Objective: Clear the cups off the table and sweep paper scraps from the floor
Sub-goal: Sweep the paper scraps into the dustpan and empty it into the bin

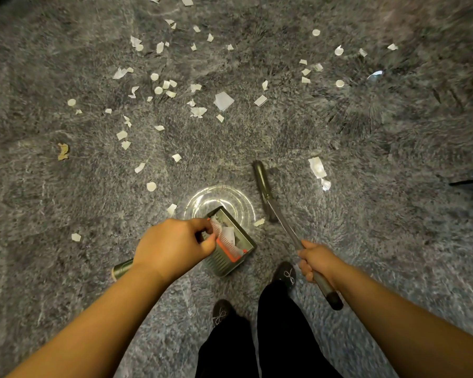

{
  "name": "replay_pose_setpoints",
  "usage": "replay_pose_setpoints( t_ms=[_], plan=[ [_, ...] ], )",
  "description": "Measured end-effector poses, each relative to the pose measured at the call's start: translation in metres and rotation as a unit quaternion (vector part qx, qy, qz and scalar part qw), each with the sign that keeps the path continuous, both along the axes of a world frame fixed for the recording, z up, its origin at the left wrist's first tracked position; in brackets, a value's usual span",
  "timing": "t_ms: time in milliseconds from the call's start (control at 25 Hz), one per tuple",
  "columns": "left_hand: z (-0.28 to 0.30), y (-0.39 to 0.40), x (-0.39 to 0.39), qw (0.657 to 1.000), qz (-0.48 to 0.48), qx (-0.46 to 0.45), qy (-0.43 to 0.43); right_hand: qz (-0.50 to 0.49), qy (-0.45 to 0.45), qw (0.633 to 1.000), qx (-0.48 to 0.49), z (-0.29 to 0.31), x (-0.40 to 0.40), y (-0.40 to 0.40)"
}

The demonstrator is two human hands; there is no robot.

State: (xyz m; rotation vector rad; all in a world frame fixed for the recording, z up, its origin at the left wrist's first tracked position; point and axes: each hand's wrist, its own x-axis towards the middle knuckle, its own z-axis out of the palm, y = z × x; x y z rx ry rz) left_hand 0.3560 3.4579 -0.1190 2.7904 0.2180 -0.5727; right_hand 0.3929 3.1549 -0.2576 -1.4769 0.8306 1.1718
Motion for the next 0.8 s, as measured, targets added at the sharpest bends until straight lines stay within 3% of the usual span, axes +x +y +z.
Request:
replay_pose_setpoints(
  t_ms=[360,600,800],
  plan=[
    [0.0,0.007,-0.013,1.0,0.001,0.004,0.011,0.068,0.05,0.996,0.038,0.03,-0.024,0.007],
    [-0.004,0.009,-0.026,1.0,-0.01,-0.001,-0.006,0.017,0.039,0.998,0.041,0.041,-0.021,-0.009],
    [0.001,0.025,-0.045,0.998,0.055,-0.032,-0.02,0.011,0.018,0.999,0.035,0.045,-0.018,-0.014]
  ],
)
